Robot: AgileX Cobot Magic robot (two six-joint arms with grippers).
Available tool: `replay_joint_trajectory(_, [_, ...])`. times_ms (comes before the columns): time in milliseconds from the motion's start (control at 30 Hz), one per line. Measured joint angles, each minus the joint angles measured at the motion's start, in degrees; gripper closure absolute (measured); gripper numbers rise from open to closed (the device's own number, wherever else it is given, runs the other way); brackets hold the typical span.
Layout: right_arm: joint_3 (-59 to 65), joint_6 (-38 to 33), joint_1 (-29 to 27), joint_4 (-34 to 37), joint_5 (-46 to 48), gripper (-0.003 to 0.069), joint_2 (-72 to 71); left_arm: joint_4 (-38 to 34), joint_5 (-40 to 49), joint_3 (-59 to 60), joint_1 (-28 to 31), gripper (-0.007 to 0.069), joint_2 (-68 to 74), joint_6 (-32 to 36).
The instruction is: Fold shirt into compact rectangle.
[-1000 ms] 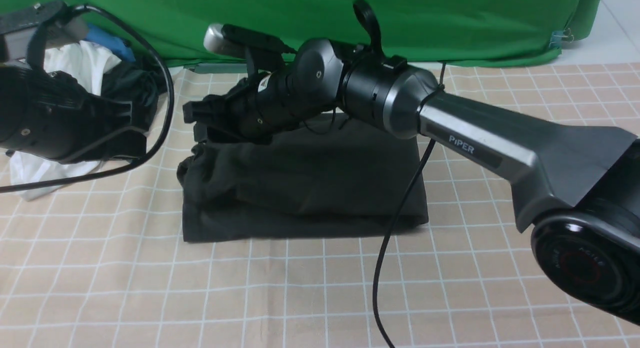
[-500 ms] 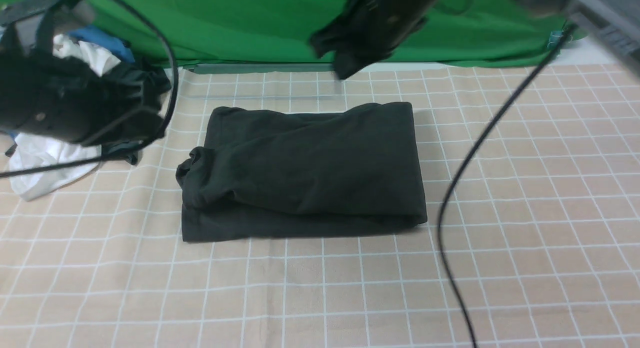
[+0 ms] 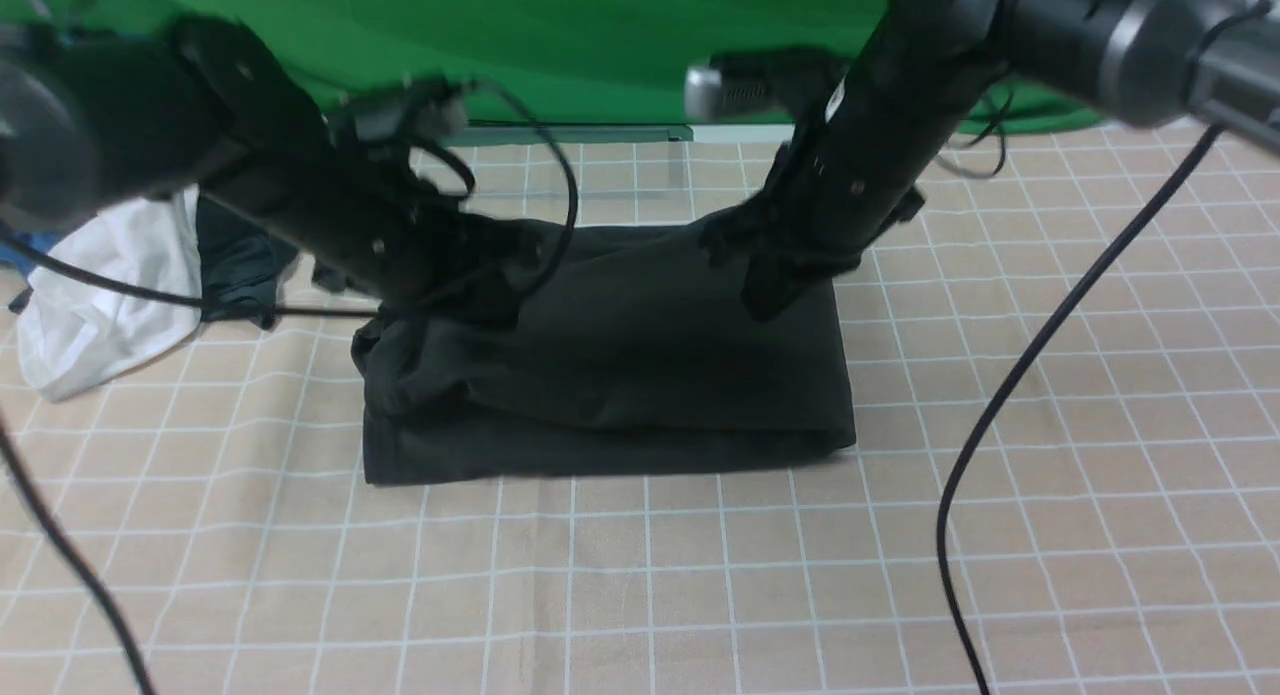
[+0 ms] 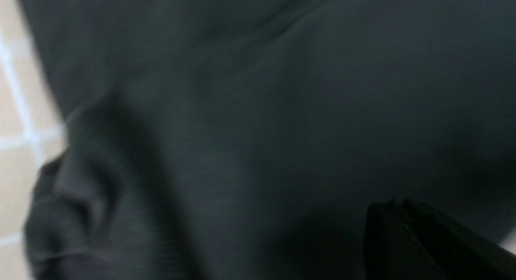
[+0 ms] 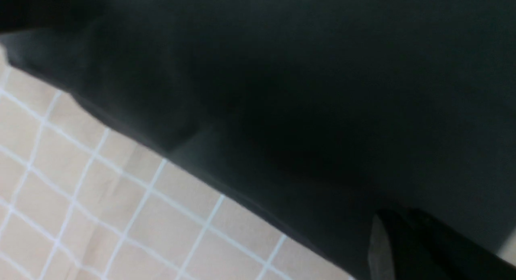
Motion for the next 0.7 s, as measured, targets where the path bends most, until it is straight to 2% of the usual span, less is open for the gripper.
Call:
replay_joint_trajectory(133, [0.32, 0.4, 0.0, -1.54, 2.07, 0.0622, 3.53, 4.82, 0.82, 1.52, 0.57, 0.0606, 3.81, -3.08])
replay_joint_trajectory(500, [0.32, 1.51, -0.59, -5.6, 7.08, 0.0622, 5.99, 9.09, -2.88, 4.52, 0.78, 0.0606, -0.48, -4.77])
replay_joint_trajectory(700, [0.25, 2.3, -0.42, -5.13, 4.49, 0.0622, 1.17, 7.44, -2.83, 4.64, 1.14, 0.0606, -6.5, -4.72])
